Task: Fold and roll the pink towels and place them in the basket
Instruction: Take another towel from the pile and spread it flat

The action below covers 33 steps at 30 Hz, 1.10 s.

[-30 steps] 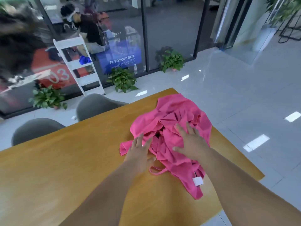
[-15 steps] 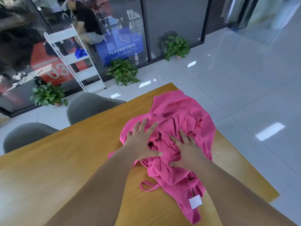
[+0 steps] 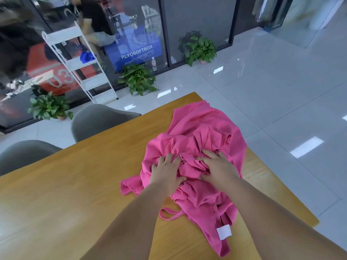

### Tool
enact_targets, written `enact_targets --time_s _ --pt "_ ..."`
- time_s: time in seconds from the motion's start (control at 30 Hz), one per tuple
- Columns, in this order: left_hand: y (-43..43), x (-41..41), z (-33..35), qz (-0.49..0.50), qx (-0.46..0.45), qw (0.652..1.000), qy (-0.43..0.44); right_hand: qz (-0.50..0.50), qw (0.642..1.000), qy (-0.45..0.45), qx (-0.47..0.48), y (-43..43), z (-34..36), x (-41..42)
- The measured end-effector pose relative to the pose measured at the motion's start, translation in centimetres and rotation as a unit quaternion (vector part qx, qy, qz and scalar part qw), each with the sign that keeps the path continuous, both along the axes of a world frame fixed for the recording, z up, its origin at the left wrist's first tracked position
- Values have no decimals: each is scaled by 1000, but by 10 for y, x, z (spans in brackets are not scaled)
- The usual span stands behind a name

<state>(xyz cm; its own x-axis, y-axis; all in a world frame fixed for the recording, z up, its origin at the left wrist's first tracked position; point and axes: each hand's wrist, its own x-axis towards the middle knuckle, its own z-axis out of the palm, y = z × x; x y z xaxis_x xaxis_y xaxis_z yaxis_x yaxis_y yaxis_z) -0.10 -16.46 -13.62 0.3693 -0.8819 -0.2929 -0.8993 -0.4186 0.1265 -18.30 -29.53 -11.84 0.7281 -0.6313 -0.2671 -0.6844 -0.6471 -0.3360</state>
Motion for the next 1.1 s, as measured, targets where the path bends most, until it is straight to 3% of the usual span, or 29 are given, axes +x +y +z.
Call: enact_targets --time_s 0.23,0.53,0.8,1.1 --pt "14 -5 16 51 -96 991 73 -18 996 -86 -19 10 23 4" --pt "43 21 81 81 -262 947 164 -28 982 -180 -52 39 96 26" --pt "113 53 166 67 -354 925 118 11 958 -268 -104 95 165 64" --pt "272 109 216 114 -402 906 59 101 935 -316 -124 228 209 144"
